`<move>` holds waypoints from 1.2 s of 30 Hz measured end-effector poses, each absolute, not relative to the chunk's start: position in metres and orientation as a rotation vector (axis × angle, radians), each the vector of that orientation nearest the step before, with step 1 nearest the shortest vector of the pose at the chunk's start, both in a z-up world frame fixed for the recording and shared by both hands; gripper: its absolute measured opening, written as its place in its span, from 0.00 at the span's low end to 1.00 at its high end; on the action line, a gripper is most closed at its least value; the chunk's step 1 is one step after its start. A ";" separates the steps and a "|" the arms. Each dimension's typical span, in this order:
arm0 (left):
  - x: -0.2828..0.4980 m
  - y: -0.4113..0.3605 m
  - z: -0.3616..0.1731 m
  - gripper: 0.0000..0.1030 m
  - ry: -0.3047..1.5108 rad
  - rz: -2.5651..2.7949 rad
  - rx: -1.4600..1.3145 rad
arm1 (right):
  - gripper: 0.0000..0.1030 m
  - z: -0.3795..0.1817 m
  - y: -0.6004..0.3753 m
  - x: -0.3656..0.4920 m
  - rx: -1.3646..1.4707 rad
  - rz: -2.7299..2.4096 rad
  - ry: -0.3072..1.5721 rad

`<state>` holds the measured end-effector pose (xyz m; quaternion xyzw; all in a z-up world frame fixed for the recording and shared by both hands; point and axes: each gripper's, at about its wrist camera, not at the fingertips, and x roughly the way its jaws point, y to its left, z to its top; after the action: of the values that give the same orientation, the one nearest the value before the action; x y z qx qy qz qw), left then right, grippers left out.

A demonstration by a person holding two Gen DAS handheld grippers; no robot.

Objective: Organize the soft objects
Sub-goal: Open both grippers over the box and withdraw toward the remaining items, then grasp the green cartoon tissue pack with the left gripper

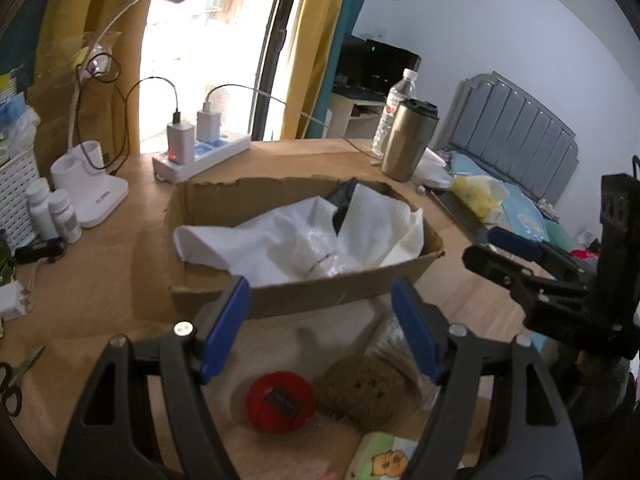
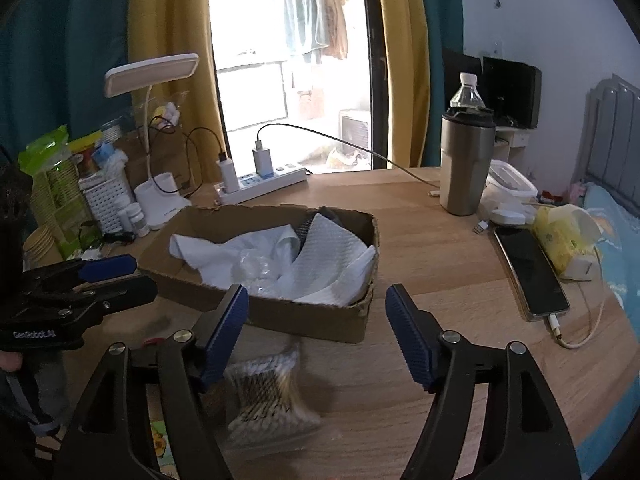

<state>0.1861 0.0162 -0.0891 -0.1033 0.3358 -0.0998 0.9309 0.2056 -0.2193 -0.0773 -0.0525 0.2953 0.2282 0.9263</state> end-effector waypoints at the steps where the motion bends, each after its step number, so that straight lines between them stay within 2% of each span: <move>1: 0.184 0.017 -0.090 0.73 0.688 -0.199 -0.213 | 0.75 -0.077 -0.219 0.203 -0.108 0.470 0.605; 6: 0.166 0.020 -0.091 0.73 0.683 -0.184 -0.219 | 0.80 -0.078 -0.219 0.188 -0.117 0.473 0.602; 14: 0.138 0.014 -0.089 0.74 0.665 -0.189 -0.220 | 0.81 -0.077 -0.225 0.163 -0.129 0.471 0.589; 16: 0.132 0.012 -0.090 0.84 0.664 -0.191 -0.223 | 0.81 -0.077 -0.226 0.157 -0.135 0.470 0.587; 17: 0.127 0.011 -0.091 0.85 0.665 -0.195 -0.226 | 0.81 -0.077 -0.226 0.154 -0.136 0.470 0.587; 36: 0.083 -0.019 -0.105 0.85 0.697 -0.257 -0.198 | 0.81 -0.076 -0.237 0.108 -0.162 0.456 0.569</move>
<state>0.0831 -0.0187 -0.1047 -0.0964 0.3398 -0.1254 0.9271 0.1081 -0.2366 -0.0762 -0.0790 0.2781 0.2226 0.9310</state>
